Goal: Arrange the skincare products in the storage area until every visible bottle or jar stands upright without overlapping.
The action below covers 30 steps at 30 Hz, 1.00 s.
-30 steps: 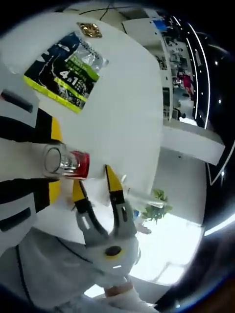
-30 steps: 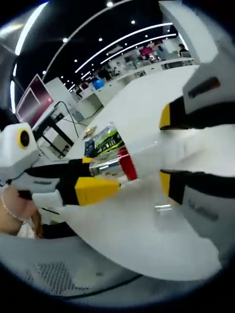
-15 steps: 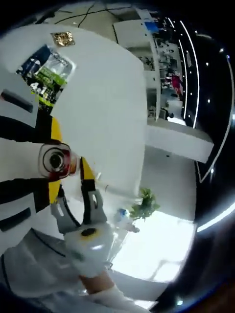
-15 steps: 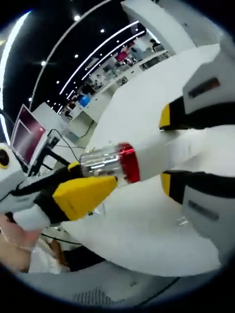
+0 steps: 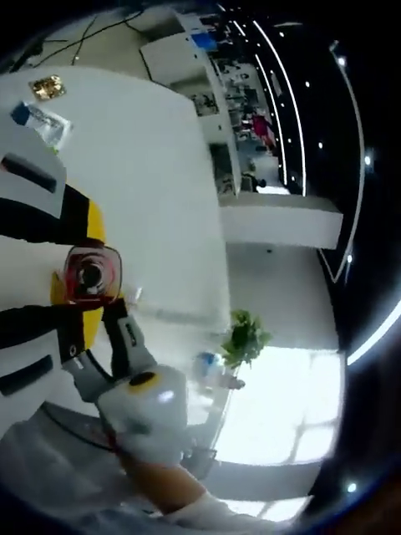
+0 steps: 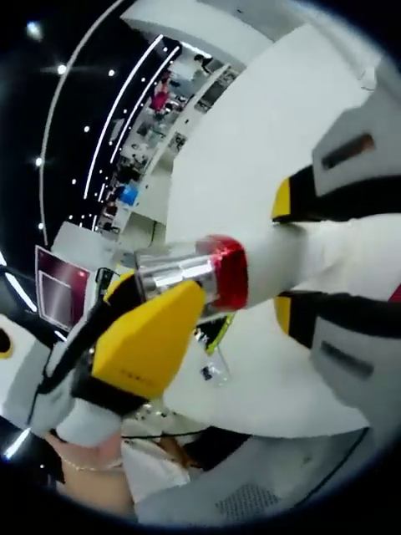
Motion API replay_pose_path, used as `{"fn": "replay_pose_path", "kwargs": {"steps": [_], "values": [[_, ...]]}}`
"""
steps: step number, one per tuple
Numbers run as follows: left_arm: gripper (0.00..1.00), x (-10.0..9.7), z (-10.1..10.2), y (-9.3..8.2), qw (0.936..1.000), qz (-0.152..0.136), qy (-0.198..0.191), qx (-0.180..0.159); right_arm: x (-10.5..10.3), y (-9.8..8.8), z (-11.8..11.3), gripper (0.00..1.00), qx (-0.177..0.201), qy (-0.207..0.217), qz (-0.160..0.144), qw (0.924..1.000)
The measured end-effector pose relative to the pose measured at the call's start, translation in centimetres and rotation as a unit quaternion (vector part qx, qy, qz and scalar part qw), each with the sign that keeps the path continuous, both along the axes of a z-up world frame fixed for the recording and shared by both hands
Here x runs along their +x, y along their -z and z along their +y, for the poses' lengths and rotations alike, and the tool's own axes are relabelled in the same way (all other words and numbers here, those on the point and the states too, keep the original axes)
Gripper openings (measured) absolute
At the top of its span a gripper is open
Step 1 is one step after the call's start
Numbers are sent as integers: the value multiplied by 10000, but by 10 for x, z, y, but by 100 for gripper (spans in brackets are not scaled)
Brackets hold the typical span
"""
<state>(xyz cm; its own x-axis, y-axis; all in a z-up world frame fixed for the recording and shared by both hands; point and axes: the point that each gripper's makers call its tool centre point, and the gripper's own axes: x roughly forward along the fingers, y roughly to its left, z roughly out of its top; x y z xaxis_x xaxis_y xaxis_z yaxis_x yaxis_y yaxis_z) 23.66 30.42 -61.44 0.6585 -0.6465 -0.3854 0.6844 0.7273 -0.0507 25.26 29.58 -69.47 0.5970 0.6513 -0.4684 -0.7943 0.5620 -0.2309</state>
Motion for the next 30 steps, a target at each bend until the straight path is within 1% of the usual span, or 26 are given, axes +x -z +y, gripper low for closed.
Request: {"fn": "replay_pose_path", "kwargs": {"steps": [1,2,3,4,7,9,13,17,19,20,22,24,27,28,29,30], "values": [[27,1,-6,-4,9998,-163,82,58,-1,0,-1,31,103,59,84,9999],[27,1,-10,-5,9997,-212,99,88,-3,-1,-3,31,253,148,217,9993],[27,2,-15,-7,9995,-264,130,98,-3,-1,-3,30,307,183,265,9990],[27,2,-19,-9,9994,-300,150,97,-5,-1,-4,30,472,235,390,9978],[27,6,-28,-11,9992,-344,197,93,-10,0,-7,29,763,398,682,9940],[27,8,-35,-11,9989,-370,227,146,-10,0,-9,29,872,466,731,9924],[27,8,-42,-11,9984,-434,271,219,-12,0,-14,28,1011,563,753,9904],[27,9,-45,-12,9983,-458,314,193,-12,0,-14,28,1016,578,753,9903],[27,11,-39,-12,9990,-375,210,97,-12,0,-12,28,909,592,693,9917],[27,12,-36,-11,9995,-298,139,-3,-12,0,-11,28,837,582,647,9927],[27,14,-26,-12,9993,-121,-34,-338,-12,-1,-6,28,758,549,595,9938],[27,12,-23,-11,9994,-213,11,-266,-12,0,-5,28,707,557,581,9942],[28,13,-26,-12,9992,-354,7,-182,-11,0,-5,28,703,631,580,9938],[28,13,-26,-12,9993,-321,-14,-210,-12,0,-5,28,698,639,565,9939],[28,12,-24,-15,9989,-216,-151,-383,-12,0,-5,28,702,652,547,9939],[29,11,-23,-19,9980,-188,-235,-550,-12,0,-5,28,692,666,521,9940]]}}
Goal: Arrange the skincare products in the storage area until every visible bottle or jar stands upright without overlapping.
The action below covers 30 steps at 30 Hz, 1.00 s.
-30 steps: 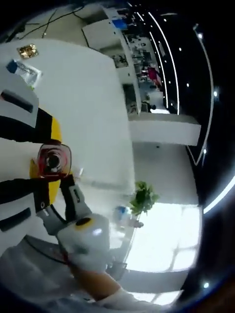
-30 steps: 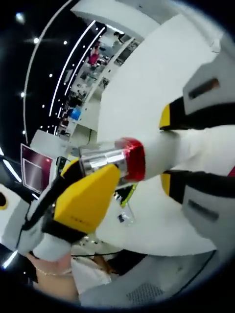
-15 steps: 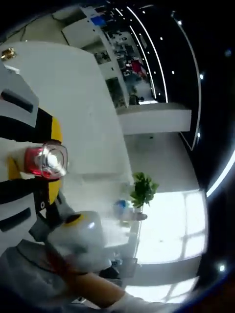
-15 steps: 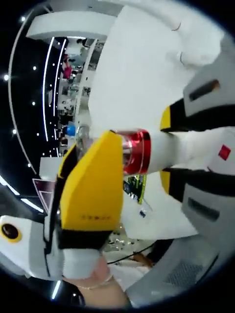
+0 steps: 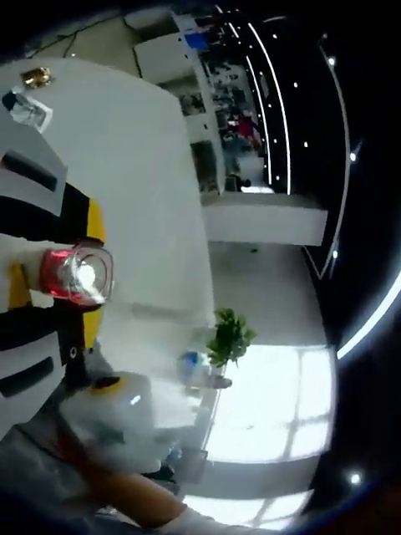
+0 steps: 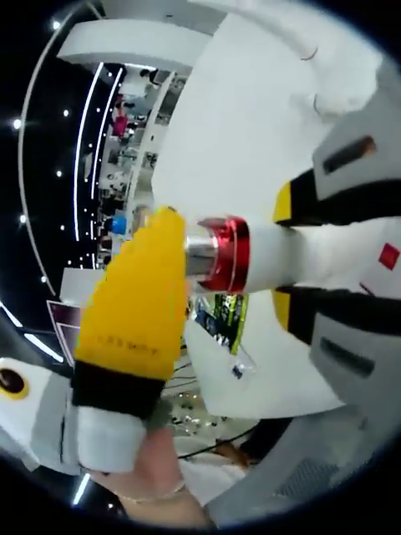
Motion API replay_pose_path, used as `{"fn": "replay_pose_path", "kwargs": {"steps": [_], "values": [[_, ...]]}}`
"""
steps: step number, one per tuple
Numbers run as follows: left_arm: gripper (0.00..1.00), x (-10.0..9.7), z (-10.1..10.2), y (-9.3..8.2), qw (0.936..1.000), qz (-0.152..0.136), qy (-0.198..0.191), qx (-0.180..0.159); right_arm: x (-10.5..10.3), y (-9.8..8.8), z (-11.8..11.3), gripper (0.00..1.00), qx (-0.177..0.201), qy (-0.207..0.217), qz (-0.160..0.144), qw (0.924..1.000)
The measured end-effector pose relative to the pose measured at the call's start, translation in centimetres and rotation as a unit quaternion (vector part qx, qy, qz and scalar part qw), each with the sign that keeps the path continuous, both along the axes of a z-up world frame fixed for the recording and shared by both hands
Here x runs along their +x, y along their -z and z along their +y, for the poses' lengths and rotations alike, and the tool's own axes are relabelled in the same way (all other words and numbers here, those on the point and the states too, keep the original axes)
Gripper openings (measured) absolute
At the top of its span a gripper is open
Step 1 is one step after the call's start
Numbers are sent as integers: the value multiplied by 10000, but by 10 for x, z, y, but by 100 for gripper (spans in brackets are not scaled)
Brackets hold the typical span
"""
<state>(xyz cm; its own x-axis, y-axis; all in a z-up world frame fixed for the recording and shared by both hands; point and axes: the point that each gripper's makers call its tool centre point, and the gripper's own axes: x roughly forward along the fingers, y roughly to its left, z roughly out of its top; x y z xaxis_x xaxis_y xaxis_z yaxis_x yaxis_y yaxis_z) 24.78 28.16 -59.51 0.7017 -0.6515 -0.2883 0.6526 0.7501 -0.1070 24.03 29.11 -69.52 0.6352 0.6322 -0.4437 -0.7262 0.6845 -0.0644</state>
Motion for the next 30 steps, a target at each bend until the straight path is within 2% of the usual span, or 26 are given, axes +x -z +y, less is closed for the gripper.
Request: {"fn": "replay_pose_path", "kwargs": {"steps": [2,3,4,6,8,9,10,14,16,18,22,26,28,30], "values": [[30,-1,5,-15,9983,-66,-254,-526,3,0,-3,27,32,133,17,9999],[31,-2,11,-20,9962,-62,-513,-705,5,0,-4,27,80,200,65,9997],[33,-2,16,-22,9948,-95,-697,-739,7,0,-4,27,105,217,67,9997],[33,-2,29,-27,9903,-326,-1149,-705,11,0,-8,28,10,349,-9,9994],[31,-3,38,-28,9867,-682,-1391,-482,16,0,-11,28,24,445,13,9990],[31,-3,42,-24,9852,-830,-1474,-260,19,0,-12,28,6,509,9,9987],[30,-3,45,-21,9842,-861,-1539,-149,21,0,-14,28,1,554,11,9985],[30,0,46,-13,9849,-594,-1599,-305,33,0,-20,28,-25,746,0,9972],[30,1,45,-14,9842,-674,-1618,-258,38,0,-23,28,-64,804,-10,9967],[30,3,47,-11,9828,-776,-1675,25,46,-1,-28,28,-87,860,-16,9963],[30,1,45,-12,9834,-790,-1631,-12,68,0,-45,28,-125,1163,-35,9931],[29,1,46,-10,9836,-768,-1632,37,94,-1,-70,28,-247,1660,-102,9858],[29,1,45,-9,9841,-730,-1618,12,105,0,-85,28,-194,1963,14,9804],[29,1,45,-7,9844,-712,-1611,31,111,-1,-93,28,-263,2045,-27,9785]]}}
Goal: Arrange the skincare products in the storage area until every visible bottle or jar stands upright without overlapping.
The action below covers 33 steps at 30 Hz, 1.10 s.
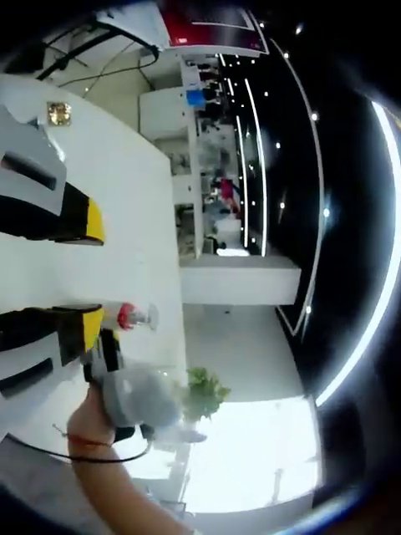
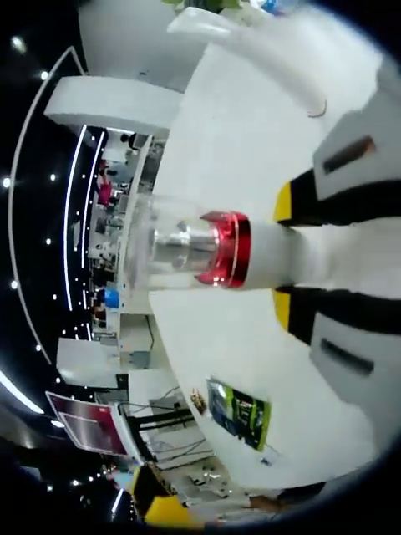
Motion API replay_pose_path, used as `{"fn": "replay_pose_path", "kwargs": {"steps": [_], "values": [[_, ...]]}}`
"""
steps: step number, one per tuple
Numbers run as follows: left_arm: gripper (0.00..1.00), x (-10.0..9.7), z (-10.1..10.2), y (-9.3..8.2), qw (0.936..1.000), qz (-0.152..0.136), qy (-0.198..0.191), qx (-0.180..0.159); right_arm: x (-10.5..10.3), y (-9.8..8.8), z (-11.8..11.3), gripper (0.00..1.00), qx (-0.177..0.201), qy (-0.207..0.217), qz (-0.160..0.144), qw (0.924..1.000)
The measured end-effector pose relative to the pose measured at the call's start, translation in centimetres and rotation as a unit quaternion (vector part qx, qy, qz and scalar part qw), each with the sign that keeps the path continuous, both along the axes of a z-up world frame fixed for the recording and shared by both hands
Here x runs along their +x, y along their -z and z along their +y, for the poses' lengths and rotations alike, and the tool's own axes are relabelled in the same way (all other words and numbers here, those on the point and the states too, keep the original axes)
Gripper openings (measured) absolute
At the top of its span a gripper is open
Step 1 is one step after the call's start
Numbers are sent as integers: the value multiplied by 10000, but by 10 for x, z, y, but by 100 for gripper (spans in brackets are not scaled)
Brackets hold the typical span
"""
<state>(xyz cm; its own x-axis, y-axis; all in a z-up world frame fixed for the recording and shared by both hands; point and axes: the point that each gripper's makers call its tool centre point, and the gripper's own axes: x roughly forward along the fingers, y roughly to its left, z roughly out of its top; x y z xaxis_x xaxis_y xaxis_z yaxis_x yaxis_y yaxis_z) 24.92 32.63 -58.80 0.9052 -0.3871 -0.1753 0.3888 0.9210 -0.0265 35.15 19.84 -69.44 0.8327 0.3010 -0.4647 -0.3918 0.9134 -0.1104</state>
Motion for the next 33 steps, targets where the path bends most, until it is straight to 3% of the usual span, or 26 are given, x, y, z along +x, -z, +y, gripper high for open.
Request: {"fn": "replay_pose_path", "kwargs": {"steps": [5,13,21,33], "values": [[29,1,-1,3,10000,56,14,26,16,-1,-20,28,-156,262,-68,9995],[29,0,-4,8,9998,127,79,109,33,0,-63,28,-149,1024,-1,9946],[29,0,-6,10,9997,174,131,124,25,2,-91,28,-170,1464,107,9890],[29,1,-9,14,9993,212,203,227,17,4,-105,28,-179,1823,193,9829]]}}
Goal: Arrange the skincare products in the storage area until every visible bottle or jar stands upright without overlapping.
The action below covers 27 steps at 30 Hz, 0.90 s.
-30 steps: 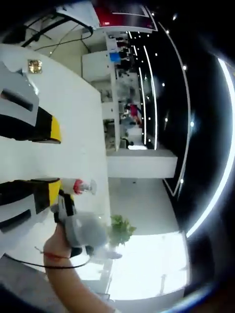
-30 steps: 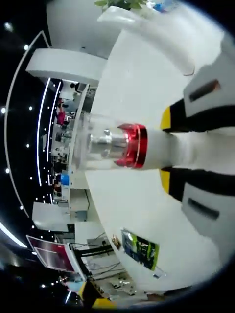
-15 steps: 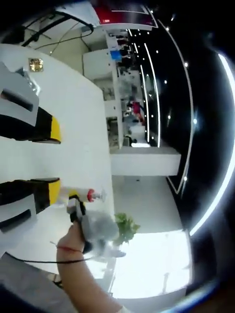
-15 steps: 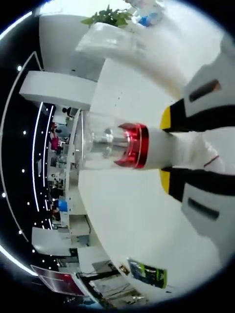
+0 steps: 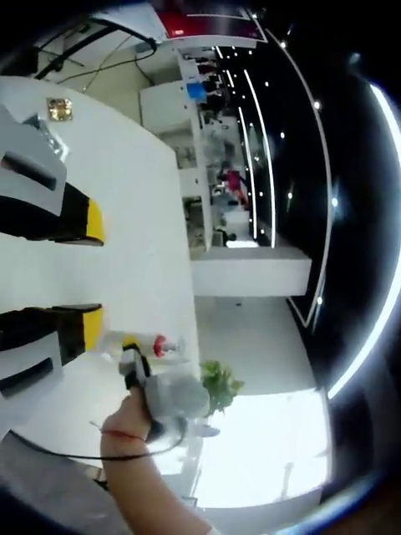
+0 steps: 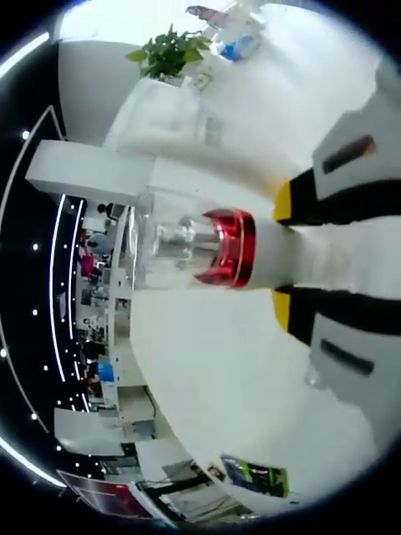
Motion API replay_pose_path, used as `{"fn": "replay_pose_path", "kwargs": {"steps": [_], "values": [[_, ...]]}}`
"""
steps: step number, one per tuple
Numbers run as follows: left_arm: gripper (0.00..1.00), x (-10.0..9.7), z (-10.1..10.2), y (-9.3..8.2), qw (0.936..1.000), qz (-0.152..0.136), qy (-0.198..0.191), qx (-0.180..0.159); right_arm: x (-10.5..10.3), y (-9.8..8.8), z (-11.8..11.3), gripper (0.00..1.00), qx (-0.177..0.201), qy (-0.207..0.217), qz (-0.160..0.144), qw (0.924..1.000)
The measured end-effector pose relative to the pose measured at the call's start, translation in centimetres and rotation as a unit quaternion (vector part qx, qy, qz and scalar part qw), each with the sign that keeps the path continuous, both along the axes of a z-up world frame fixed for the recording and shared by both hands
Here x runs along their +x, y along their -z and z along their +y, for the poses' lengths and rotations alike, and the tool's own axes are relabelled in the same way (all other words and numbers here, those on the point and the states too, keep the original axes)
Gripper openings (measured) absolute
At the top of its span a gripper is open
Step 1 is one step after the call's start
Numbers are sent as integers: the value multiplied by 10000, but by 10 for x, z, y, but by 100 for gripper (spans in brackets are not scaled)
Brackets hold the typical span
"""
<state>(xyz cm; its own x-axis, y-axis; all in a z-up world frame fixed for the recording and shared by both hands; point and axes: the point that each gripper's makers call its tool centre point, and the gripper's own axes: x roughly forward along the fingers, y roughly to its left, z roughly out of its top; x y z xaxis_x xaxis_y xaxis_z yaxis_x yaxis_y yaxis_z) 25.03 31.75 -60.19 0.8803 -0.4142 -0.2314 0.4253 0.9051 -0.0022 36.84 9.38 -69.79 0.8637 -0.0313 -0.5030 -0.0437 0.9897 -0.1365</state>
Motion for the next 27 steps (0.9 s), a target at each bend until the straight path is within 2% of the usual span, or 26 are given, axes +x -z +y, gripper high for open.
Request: {"fn": "replay_pose_path", "kwargs": {"steps": [3,11,20,27], "values": [[29,0,1,1,10000,14,-9,11,-2,2,-4,29,-130,31,46,9999],[29,1,-1,2,10000,17,8,50,-3,0,-5,29,-188,-49,17,9998],[29,1,2,2,10000,23,-25,36,-3,-1,-4,29,-301,-475,-10,9984],[29,1,2,3,10000,42,-15,53,-4,-1,-4,29,-339,-614,-15,9975]]}}
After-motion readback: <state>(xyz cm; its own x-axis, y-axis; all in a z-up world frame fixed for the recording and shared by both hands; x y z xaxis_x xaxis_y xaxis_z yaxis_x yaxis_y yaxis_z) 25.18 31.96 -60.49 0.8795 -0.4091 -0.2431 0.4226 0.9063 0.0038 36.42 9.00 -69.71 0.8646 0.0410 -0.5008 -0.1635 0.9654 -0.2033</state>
